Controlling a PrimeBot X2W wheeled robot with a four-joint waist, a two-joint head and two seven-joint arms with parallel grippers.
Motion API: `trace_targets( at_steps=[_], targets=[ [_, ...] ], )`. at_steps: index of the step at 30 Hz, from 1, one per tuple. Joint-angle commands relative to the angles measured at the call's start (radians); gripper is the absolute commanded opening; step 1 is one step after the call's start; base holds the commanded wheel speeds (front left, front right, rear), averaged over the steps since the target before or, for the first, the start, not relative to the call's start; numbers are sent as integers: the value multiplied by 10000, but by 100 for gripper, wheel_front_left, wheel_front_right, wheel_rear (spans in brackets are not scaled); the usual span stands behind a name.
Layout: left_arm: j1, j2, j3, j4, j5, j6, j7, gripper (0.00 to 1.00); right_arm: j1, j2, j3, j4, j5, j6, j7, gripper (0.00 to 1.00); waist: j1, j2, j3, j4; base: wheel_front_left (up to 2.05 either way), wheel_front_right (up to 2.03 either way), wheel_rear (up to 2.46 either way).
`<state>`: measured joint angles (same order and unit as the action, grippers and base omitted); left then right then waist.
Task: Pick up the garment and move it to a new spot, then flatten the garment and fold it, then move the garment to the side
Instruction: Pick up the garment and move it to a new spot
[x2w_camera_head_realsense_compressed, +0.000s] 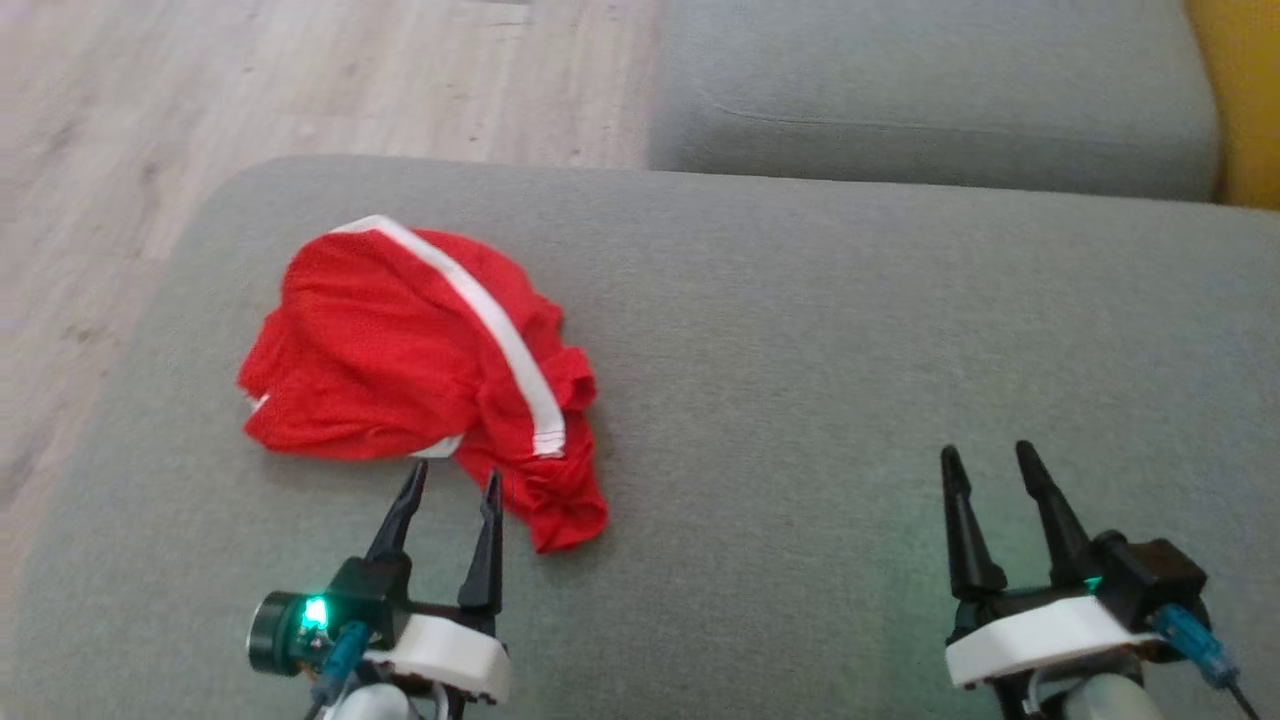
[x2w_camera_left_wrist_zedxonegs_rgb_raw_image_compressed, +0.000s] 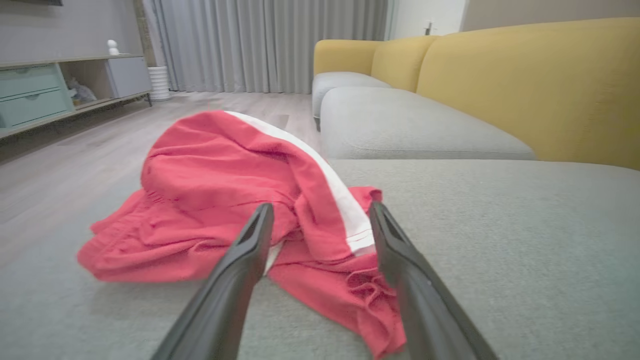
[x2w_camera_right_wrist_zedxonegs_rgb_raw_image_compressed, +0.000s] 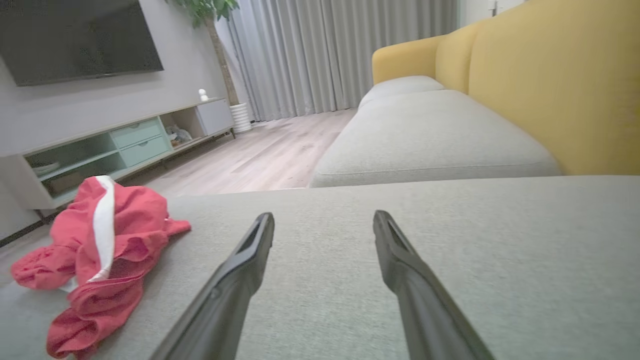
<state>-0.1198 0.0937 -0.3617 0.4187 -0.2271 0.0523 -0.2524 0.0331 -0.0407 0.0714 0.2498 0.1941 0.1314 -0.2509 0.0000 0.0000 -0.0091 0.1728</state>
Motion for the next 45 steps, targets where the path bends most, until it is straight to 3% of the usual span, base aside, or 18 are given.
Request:
trace_targets(
  at_steps=[1,16,24,29,34,37,45],
  targets=[
    [-411,138,408,-244,106,23,-93,100,-308,-95,359,-333,91,-7,-109,100,0,0,-28,393,0,0,0],
    [-318,336,696,-309,263,143,-93,100,-260,-95,1202,-282,331,-7,-109,100,0,0,-107,1826,0,0,0],
    [-343,430,833,-409,249,118,-93,100,-351,-95,1392,-280,336,-7,-109,100,0,0,105,1880,0,0,0],
    [-1373,1128,558,-287,601,-503,224,100,-678,-95,1531,-330,195,-7,-109,100,0,0,755,1489,0,0,0],
    [-3555,1882,357,-20,702,-1364,1562,100,-1058,-95,1444,-428,-55,-7,-109,100,0,0,1564,1080,0,0,0],
    [-4956,2171,281,410,199,-1699,2668,100,-1318,-95,1414,-460,-282,-7,-109,100,0,0,2009,761,0,0,0],
    [-7647,3332,-1281,1592,-1775,-1825,6078,100,-1929,-95,1669,-682,-152,-7,-109,100,0,0,3051,-128,0,0,0]
  ],
)
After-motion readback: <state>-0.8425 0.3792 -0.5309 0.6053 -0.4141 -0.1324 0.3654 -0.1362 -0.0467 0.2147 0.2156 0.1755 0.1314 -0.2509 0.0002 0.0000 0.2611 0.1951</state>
